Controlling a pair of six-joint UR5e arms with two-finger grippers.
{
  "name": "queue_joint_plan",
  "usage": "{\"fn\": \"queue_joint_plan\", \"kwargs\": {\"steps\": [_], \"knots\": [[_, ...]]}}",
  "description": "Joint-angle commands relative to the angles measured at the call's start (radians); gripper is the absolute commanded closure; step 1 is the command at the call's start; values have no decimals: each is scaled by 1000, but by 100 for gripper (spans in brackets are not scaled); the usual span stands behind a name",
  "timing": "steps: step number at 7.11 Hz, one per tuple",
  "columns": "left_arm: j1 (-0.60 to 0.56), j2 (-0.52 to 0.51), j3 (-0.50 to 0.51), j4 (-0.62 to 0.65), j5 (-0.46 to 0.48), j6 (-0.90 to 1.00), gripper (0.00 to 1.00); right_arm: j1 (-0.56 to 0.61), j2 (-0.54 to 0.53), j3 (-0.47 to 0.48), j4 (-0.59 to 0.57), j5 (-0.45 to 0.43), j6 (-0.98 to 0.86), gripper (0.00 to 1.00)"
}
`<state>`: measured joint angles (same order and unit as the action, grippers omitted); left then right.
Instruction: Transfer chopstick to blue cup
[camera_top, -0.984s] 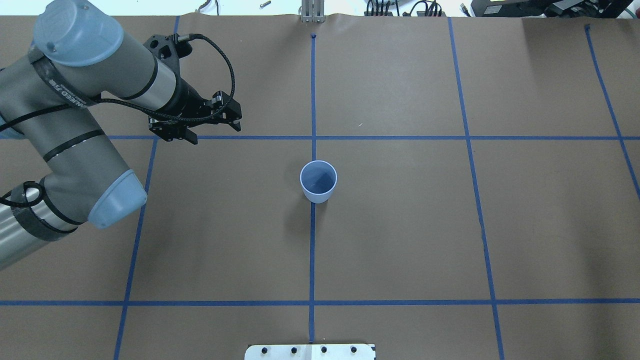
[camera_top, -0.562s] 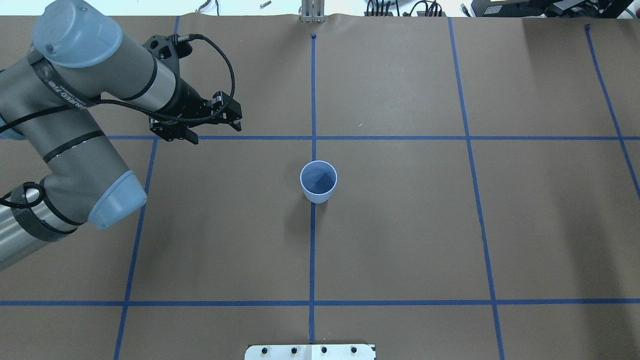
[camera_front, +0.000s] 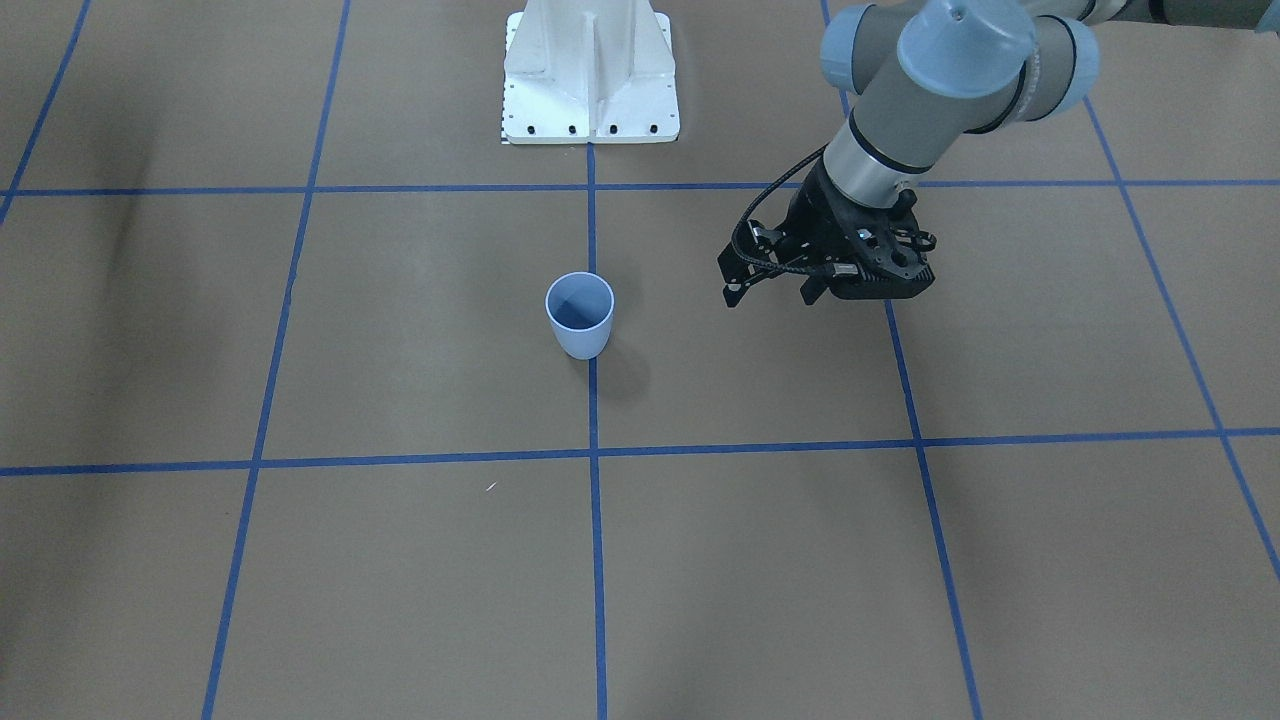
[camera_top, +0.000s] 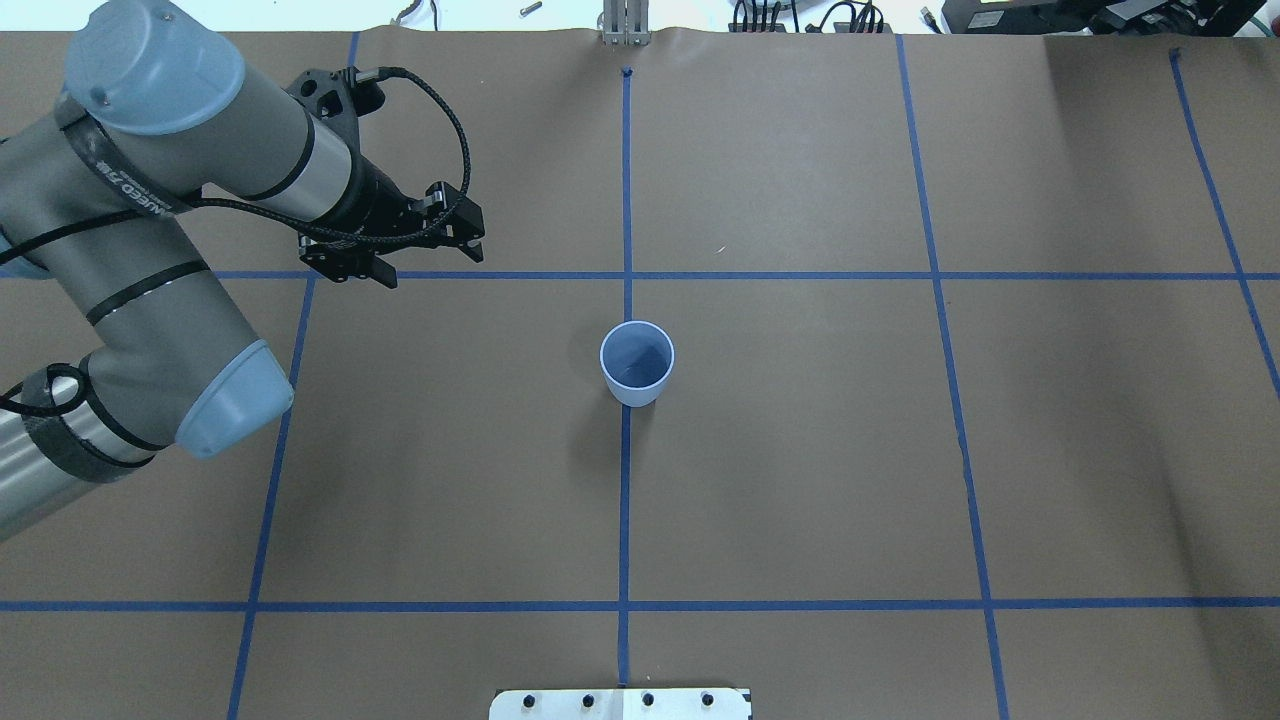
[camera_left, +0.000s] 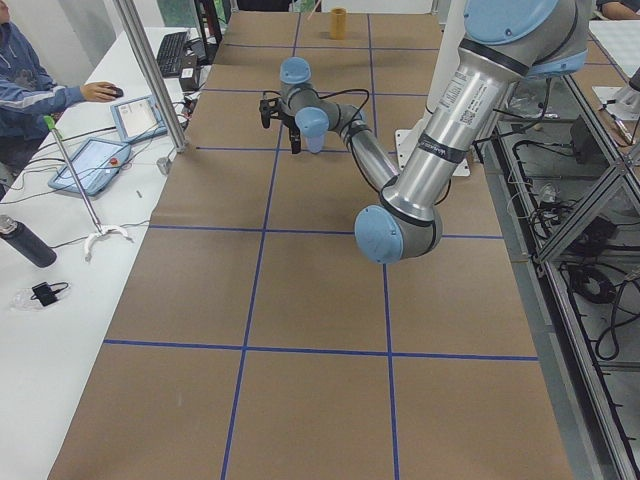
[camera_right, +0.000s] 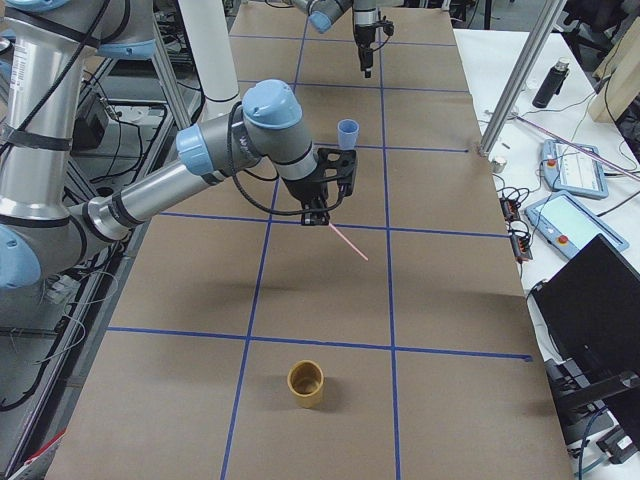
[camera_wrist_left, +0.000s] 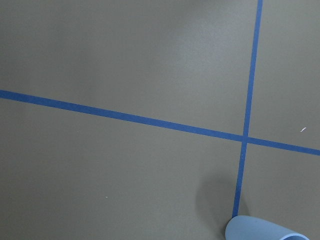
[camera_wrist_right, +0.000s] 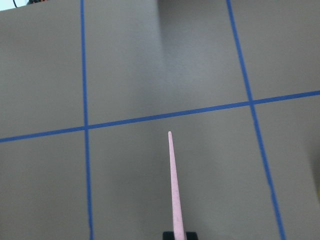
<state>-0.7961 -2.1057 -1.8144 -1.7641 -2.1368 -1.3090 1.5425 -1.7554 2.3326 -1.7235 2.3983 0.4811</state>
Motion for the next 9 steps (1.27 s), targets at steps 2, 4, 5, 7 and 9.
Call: {"fn": "queue_joint_plan", "kwargs": {"steps": [2,4,5,7,9], "knots": [[0,4,1,0,0,4,2,-275,300,4,-4,4,557,100],[0,6,3,-2,0,5,2,-424,496,-4,-58,4,879,100],[0,9,9,-2,0,8,2,-480,640,-18,-199,-1,934,100],[0,10,15,-15,0,7,2,-615,776,-112,-248,-7,980,100],[0,10,15,-15,0,5,2,-721,826,-150,-248,-11,1033,100]]}}
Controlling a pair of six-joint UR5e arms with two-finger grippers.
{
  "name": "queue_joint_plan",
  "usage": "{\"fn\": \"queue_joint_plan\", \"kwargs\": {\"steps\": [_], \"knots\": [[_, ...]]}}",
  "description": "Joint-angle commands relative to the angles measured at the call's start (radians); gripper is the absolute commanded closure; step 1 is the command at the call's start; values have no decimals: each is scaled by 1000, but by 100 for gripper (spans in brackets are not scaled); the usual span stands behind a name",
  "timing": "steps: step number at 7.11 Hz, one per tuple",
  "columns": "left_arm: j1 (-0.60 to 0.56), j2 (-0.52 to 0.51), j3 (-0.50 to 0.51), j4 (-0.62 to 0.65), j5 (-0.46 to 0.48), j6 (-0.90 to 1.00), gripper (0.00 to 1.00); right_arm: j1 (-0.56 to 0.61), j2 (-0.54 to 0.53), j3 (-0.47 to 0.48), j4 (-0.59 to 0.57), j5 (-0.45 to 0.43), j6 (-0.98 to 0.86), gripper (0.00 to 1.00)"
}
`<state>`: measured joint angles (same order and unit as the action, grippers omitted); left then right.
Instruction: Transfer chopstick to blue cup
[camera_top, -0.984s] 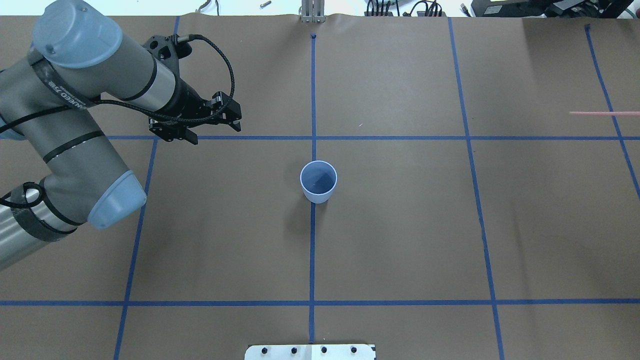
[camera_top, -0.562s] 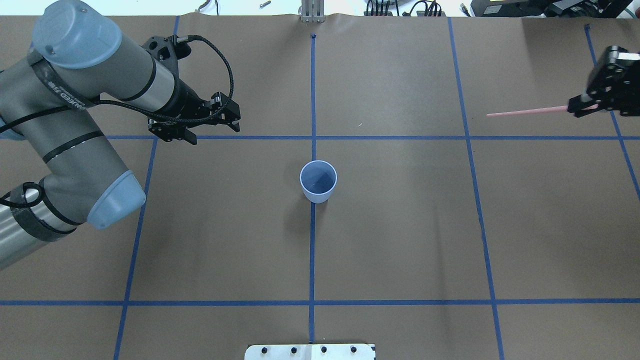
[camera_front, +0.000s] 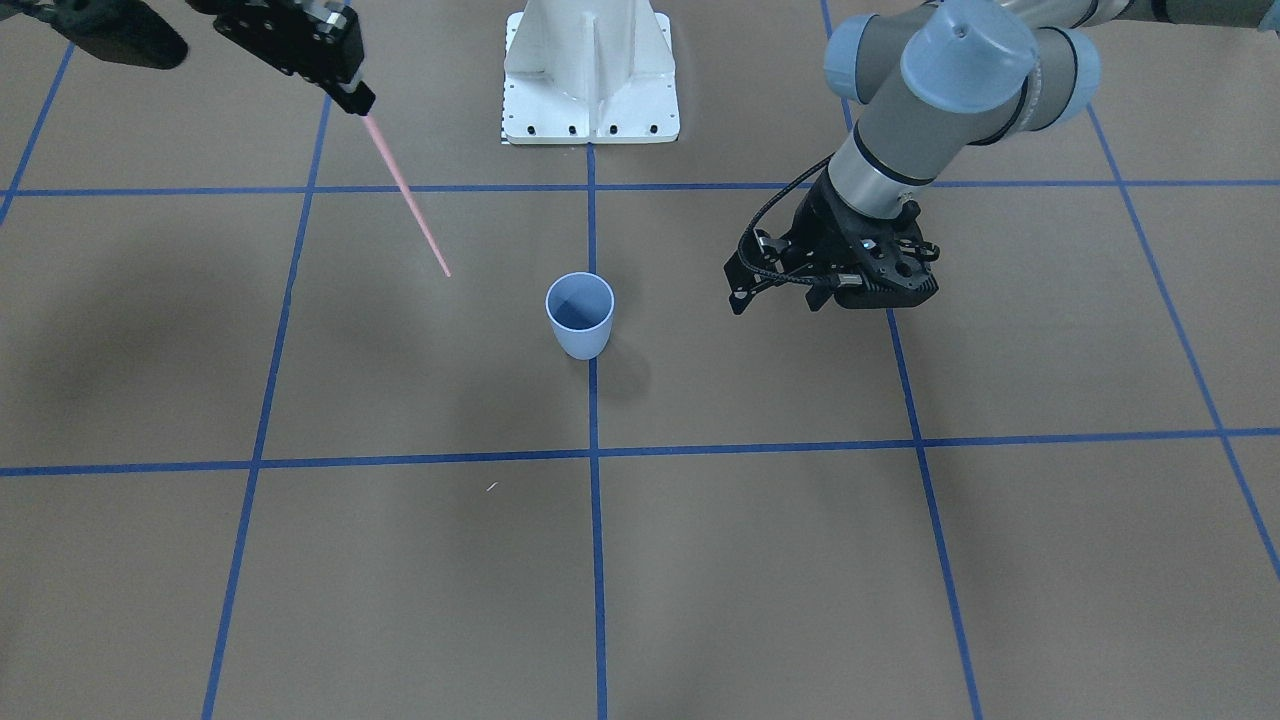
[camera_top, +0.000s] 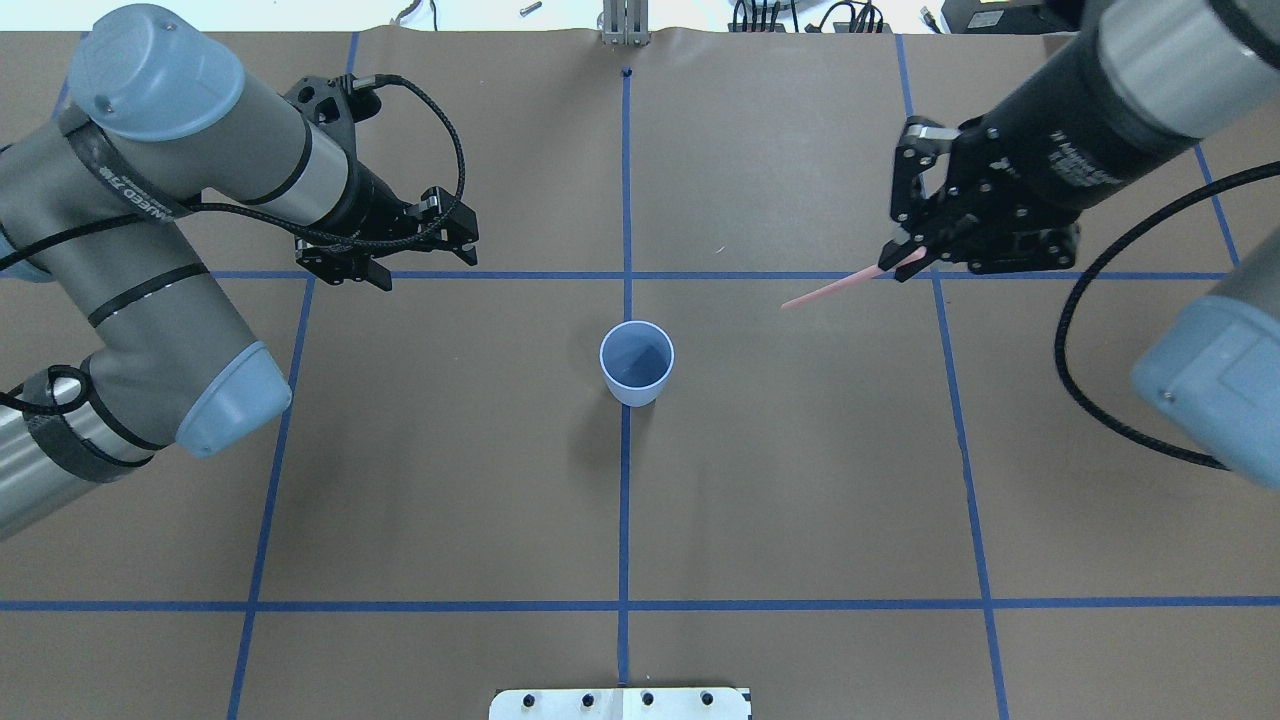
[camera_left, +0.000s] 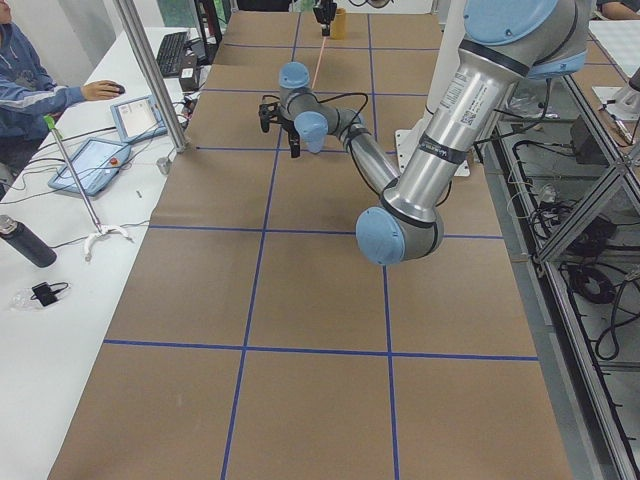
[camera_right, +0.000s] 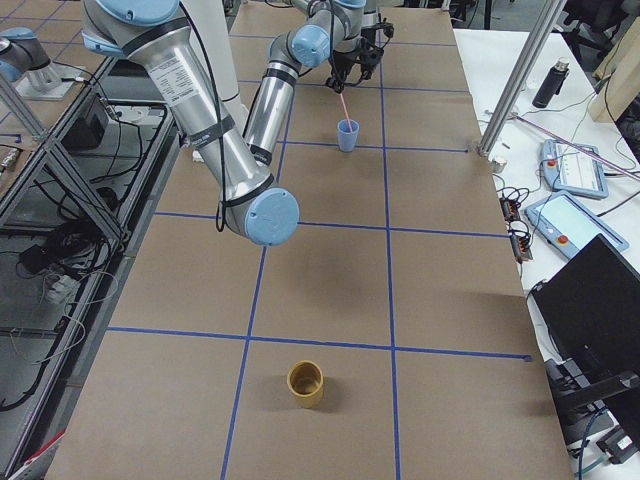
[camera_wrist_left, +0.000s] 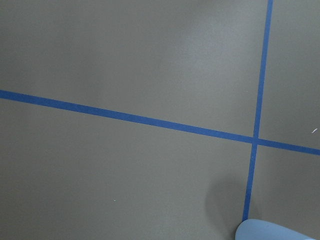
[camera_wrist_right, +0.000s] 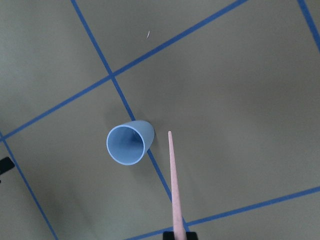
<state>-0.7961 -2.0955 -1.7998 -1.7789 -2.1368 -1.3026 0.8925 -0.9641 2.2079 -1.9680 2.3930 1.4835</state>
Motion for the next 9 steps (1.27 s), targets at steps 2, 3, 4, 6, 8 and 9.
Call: {"fn": "queue_joint_plan", "kwargs": {"steps": [2,3,4,6,8,9], "knots": [[0,2,-1,-1,1,-4,2,-127,68,-66,-2,-8,43,100],[0,2,-1,-1,2,-4,2,-136,106,-120,10,-18,55,100],[0,6,0,-1,3,-4,2,-136,138,-164,38,-23,55,100],[2,6,0,-2,15,-4,2,-136,140,-213,105,-41,55,100],[2,5,0,-2,15,-6,2,-136,140,-257,156,-43,55,100],[3,5,0,-2,15,-6,2,-136,142,-269,159,-41,54,100]]}}
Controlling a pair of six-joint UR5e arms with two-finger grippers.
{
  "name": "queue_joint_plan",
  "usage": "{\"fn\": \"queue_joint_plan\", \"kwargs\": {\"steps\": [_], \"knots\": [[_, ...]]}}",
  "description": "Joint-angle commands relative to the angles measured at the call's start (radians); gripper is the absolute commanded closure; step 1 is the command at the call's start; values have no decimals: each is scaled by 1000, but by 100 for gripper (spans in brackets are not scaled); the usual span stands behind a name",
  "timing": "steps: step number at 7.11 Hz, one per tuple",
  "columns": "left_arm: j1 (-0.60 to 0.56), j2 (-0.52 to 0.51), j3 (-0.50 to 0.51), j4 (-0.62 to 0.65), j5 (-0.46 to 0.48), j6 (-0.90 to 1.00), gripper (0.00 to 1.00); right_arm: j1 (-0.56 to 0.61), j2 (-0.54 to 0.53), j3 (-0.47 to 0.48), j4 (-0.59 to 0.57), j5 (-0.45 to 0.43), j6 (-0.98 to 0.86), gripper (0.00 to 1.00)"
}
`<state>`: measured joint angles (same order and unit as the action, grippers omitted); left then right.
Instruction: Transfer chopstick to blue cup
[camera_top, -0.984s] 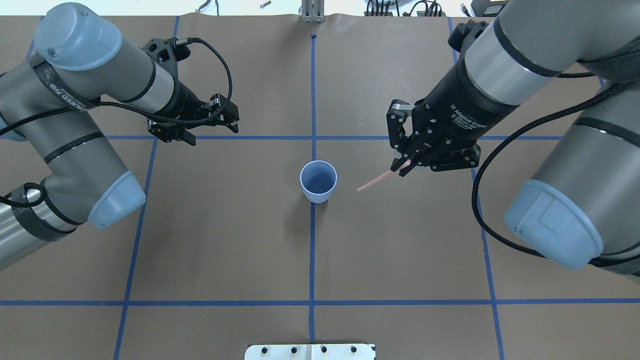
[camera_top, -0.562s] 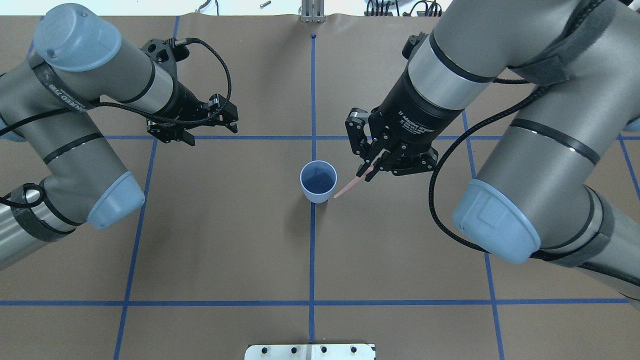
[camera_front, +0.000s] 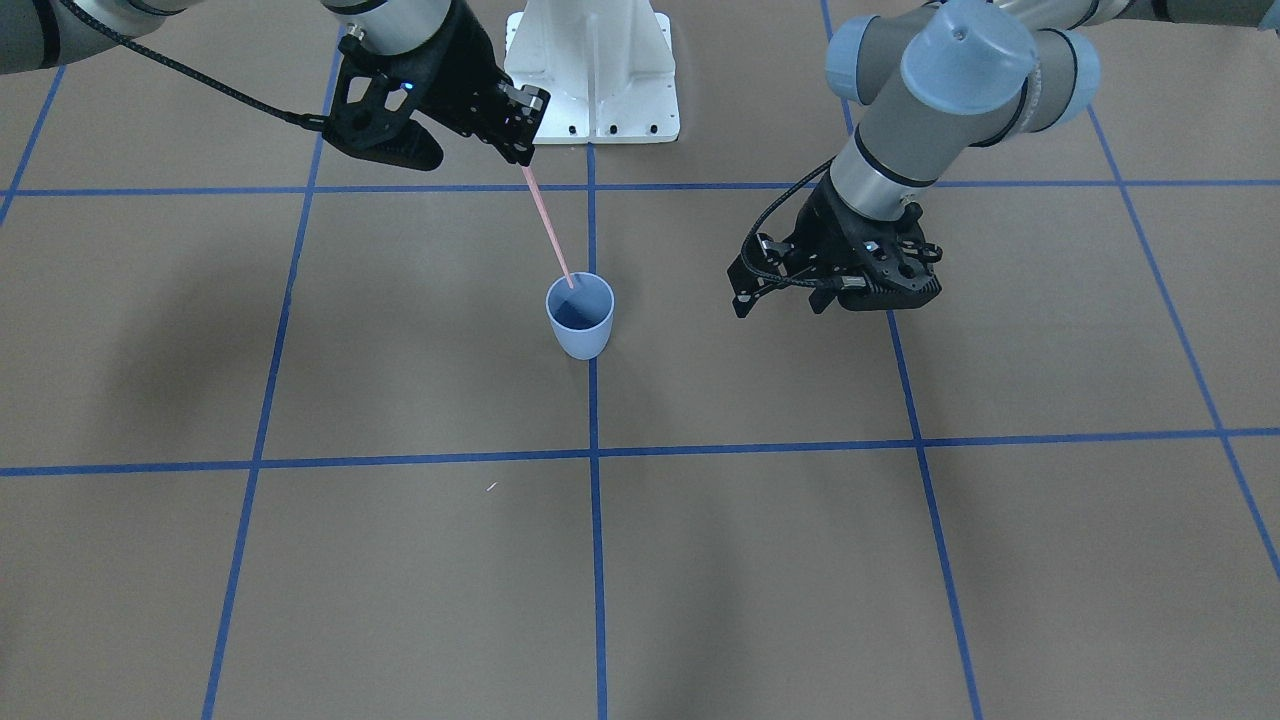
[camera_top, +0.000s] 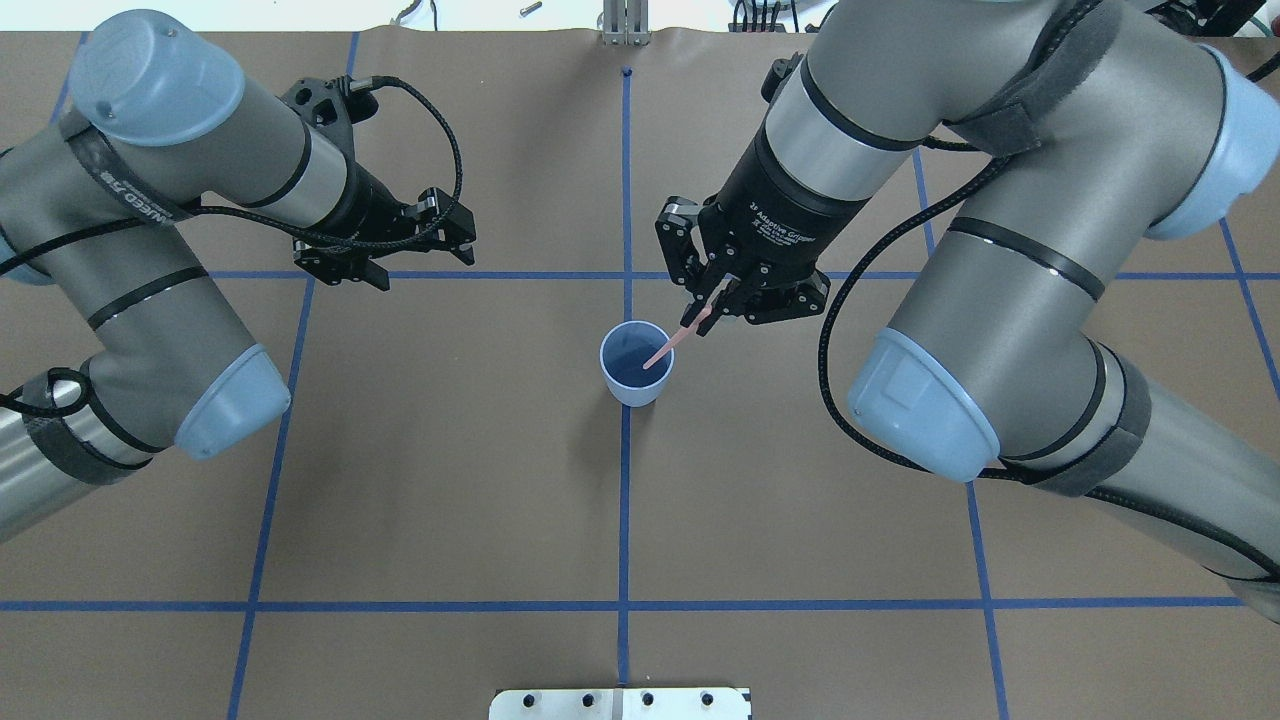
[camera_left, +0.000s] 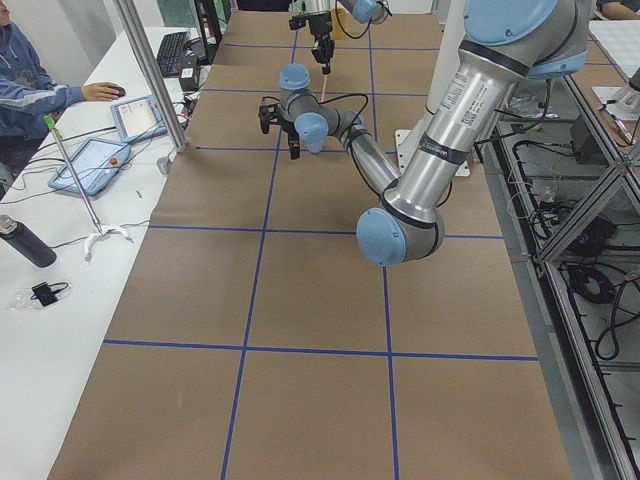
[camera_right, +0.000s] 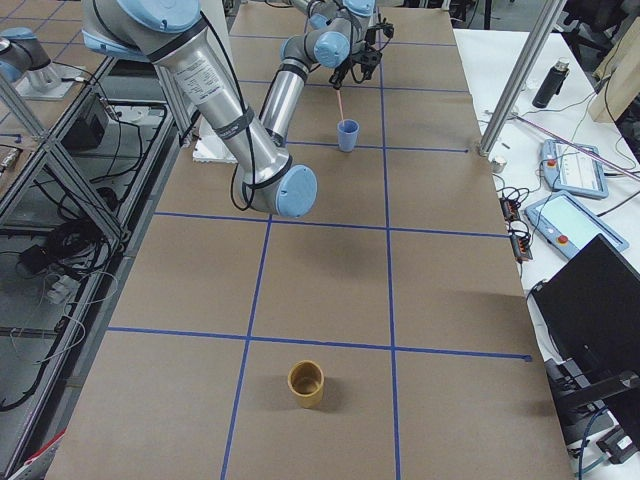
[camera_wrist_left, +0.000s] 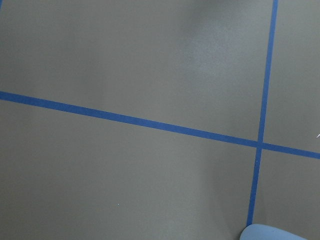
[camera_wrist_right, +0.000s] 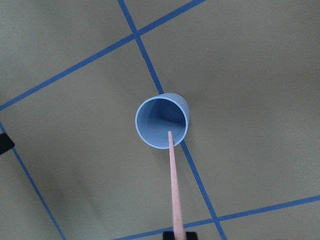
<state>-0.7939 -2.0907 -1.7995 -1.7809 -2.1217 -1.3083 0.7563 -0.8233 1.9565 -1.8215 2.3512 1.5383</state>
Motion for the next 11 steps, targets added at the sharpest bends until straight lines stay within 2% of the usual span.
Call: {"fn": "queue_joint_plan", "kwargs": {"steps": [1,2,4,5,8,9,11], "knots": [[1,0,0,0,0,0,2,0,3,-37,40,-1,-3,100],[1,0,0,0,0,0,2,0,4,-71,85,-1,0,100],[1,0,2,0,0,1,2,-6,6,-102,113,0,-1,61],[1,-2,2,-2,0,1,2,-6,7,-102,113,-1,-1,1],[1,1,3,-2,0,6,2,43,-10,-93,113,-4,-20,0],[-1,1,3,-2,0,7,2,99,-52,-91,113,-3,-91,0],[-20,0,0,3,3,14,2,231,-190,-87,114,-4,-398,0]]}}
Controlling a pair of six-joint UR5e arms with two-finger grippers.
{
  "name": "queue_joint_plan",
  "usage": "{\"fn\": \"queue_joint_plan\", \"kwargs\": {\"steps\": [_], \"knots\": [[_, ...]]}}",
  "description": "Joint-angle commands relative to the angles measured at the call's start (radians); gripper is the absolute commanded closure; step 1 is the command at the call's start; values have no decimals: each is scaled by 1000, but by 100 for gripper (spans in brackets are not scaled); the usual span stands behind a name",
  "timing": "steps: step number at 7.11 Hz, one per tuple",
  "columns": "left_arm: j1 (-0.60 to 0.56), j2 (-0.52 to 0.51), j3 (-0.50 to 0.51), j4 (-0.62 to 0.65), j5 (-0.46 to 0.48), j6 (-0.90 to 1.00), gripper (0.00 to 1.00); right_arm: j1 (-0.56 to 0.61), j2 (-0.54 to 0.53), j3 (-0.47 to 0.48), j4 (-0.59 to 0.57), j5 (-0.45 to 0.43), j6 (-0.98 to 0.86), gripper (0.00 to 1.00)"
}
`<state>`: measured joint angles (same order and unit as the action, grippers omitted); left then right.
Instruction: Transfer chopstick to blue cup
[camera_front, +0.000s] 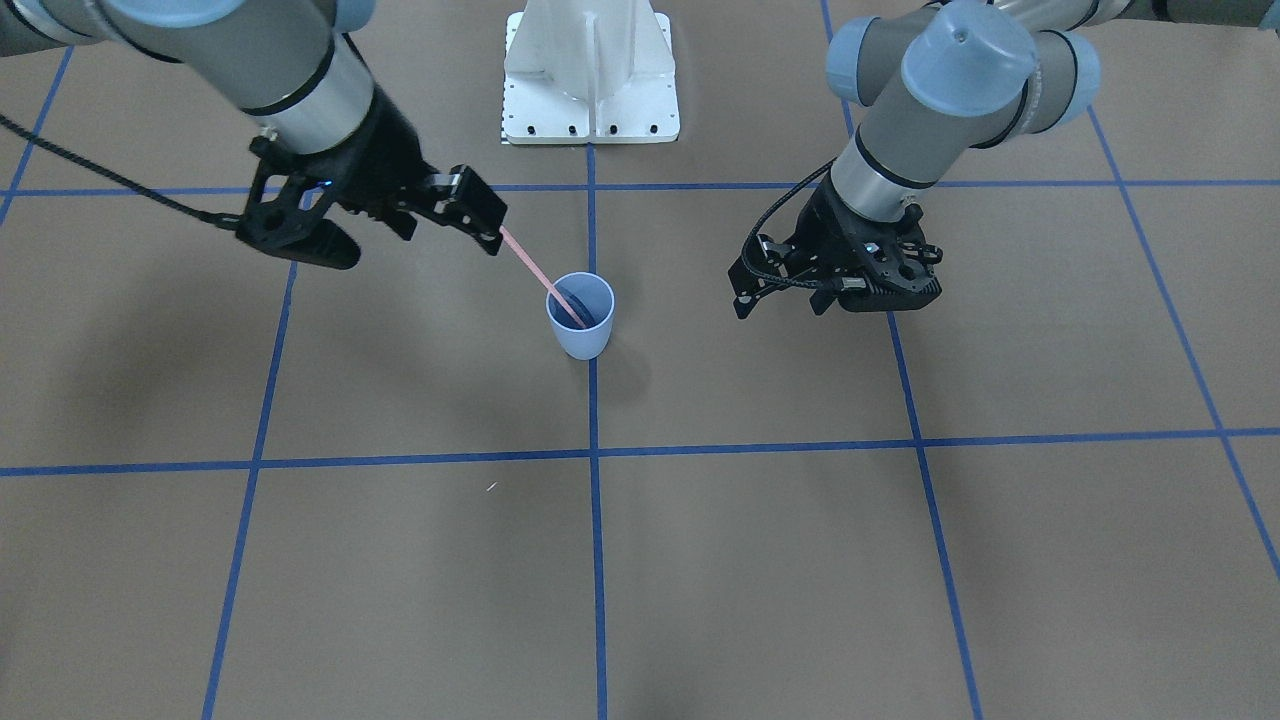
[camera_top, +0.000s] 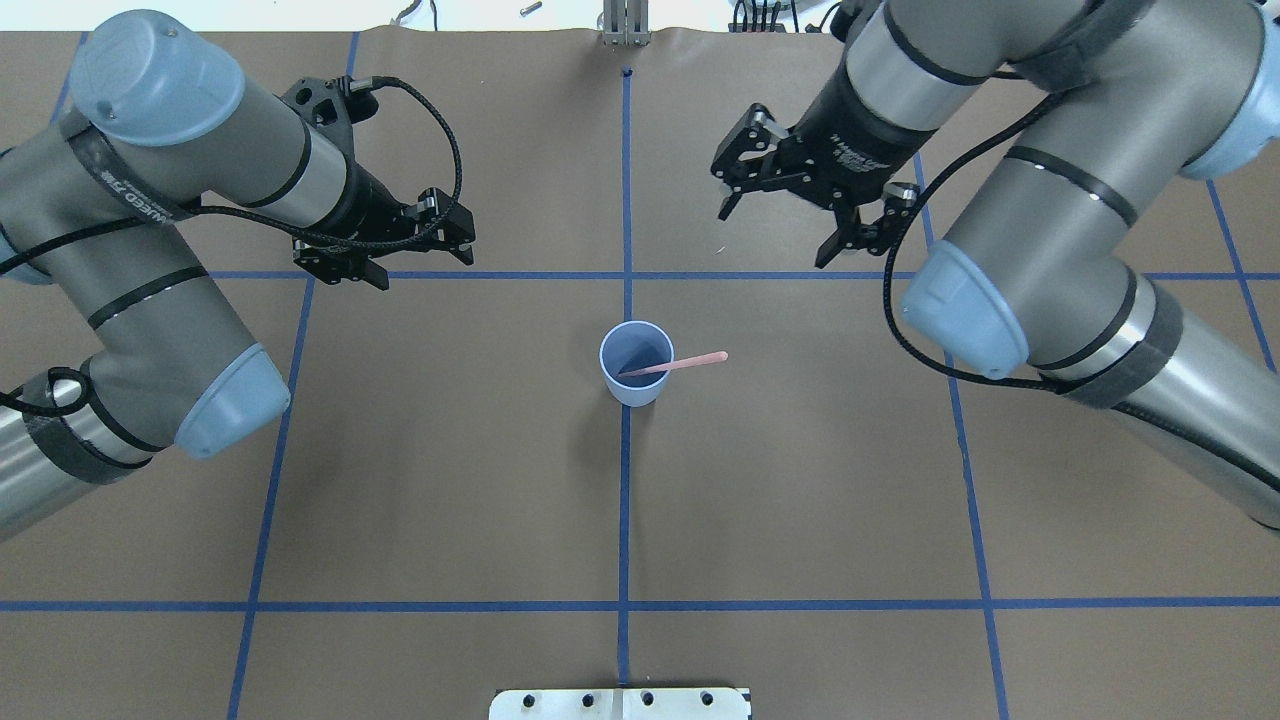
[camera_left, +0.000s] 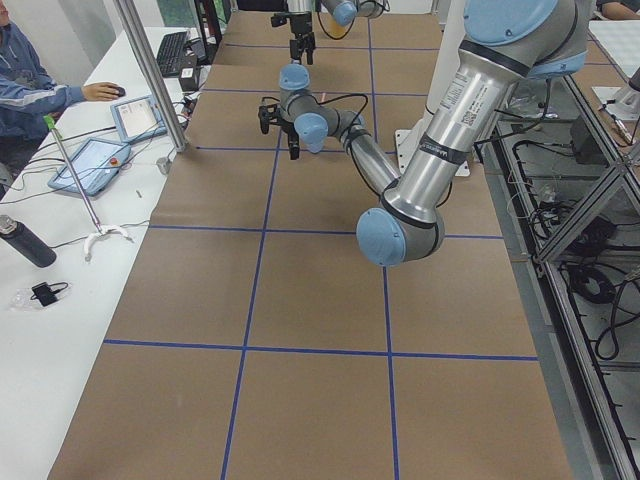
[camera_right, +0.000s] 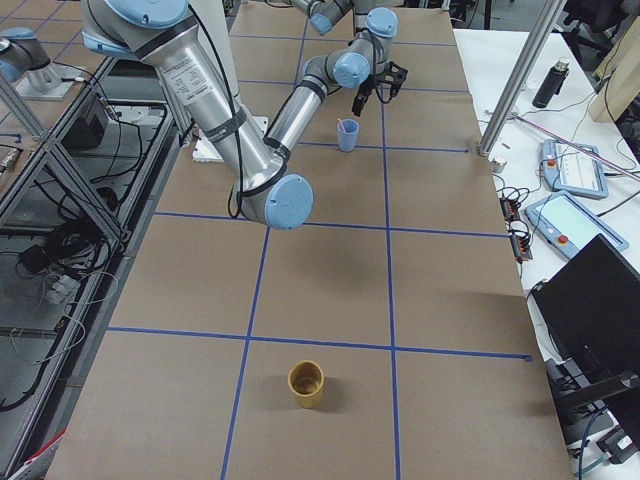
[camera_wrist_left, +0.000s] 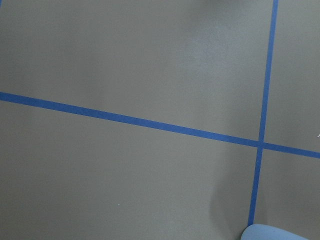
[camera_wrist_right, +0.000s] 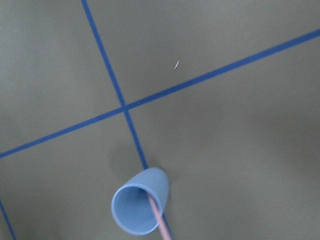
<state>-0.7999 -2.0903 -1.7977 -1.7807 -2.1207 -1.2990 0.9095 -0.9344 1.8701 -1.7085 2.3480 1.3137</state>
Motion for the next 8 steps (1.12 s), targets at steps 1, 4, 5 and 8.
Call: {"fn": "queue_joint_plan", "kwargs": {"steps": [1,4,5,8], "knots": [[-65,34,0,6,1,123,2,150,-142,-15,3,-3,-347,0],[-235,152,47,18,-8,551,2,297,-242,-141,30,-4,-722,0],[-302,176,110,18,-13,716,2,346,-245,-194,68,-18,-801,0],[-532,167,318,17,-190,1078,2,399,-242,-401,233,-94,-967,0]]}}
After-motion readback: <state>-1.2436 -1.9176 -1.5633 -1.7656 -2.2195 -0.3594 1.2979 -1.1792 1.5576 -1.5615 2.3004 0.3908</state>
